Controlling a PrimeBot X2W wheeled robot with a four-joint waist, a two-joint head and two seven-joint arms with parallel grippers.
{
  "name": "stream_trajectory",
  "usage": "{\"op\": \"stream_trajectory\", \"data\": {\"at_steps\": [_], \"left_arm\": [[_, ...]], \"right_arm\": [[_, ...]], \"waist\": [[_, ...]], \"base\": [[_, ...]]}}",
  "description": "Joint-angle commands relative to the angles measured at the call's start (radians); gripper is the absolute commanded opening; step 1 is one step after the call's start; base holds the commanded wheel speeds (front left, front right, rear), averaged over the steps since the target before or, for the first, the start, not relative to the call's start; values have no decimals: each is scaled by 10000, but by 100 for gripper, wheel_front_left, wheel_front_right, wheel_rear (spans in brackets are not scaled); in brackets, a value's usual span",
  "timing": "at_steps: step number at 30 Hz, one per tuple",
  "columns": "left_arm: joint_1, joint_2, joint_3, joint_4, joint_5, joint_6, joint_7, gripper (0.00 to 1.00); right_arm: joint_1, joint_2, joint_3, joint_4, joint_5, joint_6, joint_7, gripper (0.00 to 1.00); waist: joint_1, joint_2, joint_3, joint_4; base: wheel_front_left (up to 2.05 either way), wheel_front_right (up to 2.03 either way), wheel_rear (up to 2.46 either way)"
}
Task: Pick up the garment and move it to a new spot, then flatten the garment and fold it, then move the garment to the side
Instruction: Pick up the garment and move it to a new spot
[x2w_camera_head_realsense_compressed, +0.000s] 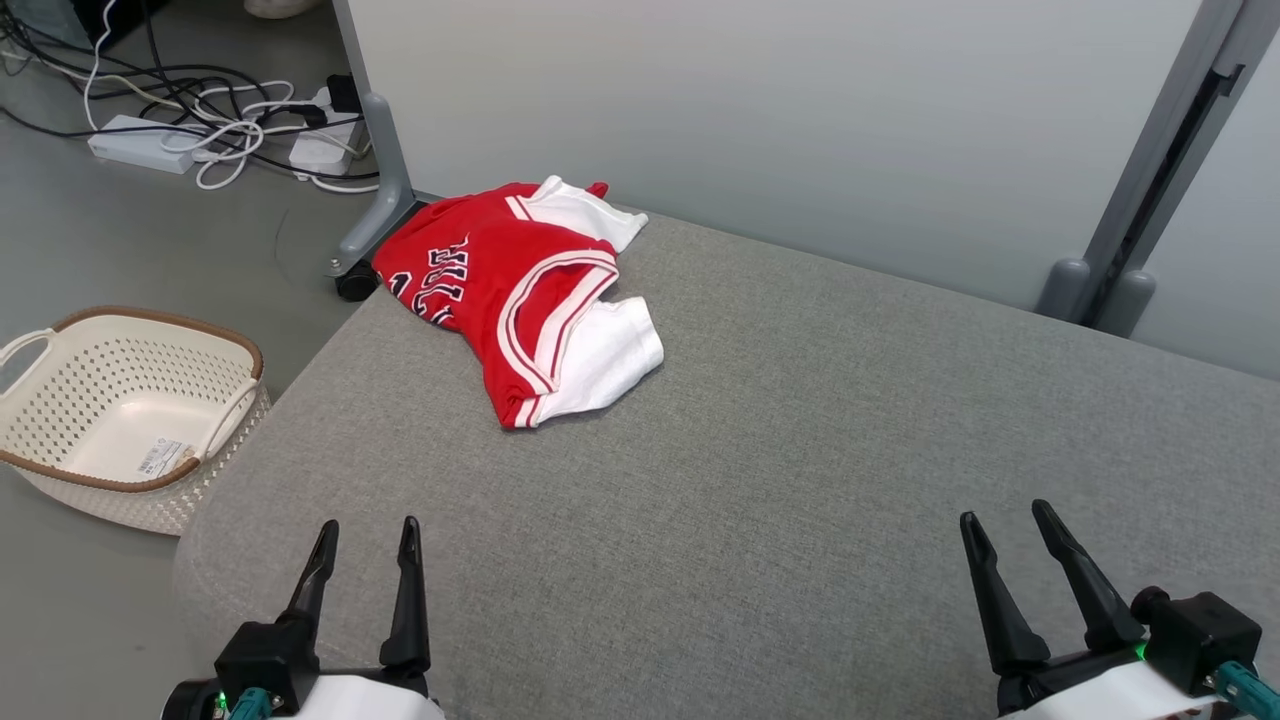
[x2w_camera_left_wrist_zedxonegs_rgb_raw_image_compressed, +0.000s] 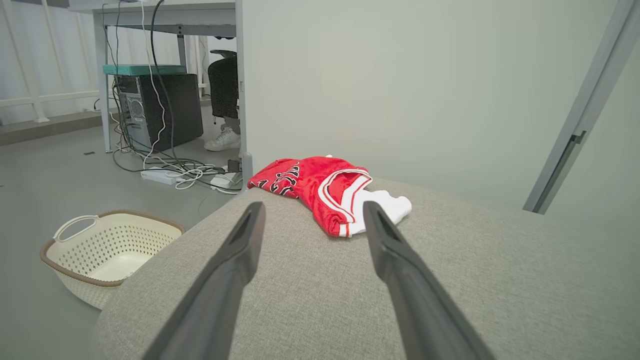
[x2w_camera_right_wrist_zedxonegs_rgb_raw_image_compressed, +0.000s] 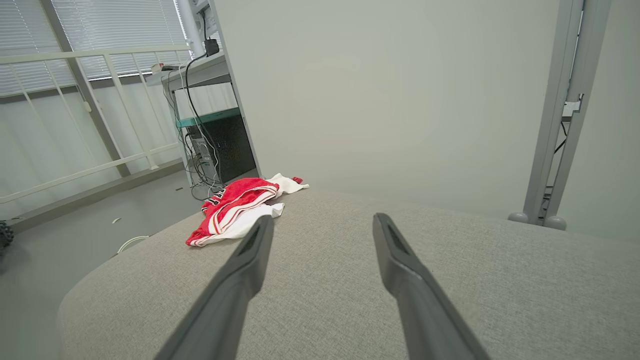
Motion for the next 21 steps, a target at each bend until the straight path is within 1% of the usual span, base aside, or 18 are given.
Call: {"op": "stream_trajectory", "data": {"at_steps": [1,6,8,10,12,16,21], "left_arm": [[-58,29,50,-1,69,-20,-1,100],[-454,28,247,-195,-75,-175,-1,100],[-766,138,282,-91,-28,-306,1,100],[-1254,284,321,152,-135,-434,223,100],[-1870,405,350,352,-291,-544,870,100],[-3214,754,540,622,-546,-587,2077,100],[-4990,1119,899,1542,-1143,-832,3133,100]], "right_arm": [[-104,-60,8,8,69,1,-46,100],[-176,-124,163,-39,47,1,-46,100],[-218,-226,231,-133,54,1,-46,100],[-262,-276,246,-236,5,1,-46,100],[-364,-314,182,-438,-26,1,-46,100],[-593,-404,43,-906,-87,1,-46,100],[-1174,-684,126,-1659,-114,1,-46,100]], "waist": [[0,0,9,10],[0,0,130,-88],[0,0,246,-179],[0,0,380,-323],[0,0,540,-505],[0,0,1003,-931],[0,0,1873,-1615]], "base": [[0,0,0],[0,0,0],[0,0,0],[0,0,0],[0,0,0],[0,0,0],[0,0,0]]}}
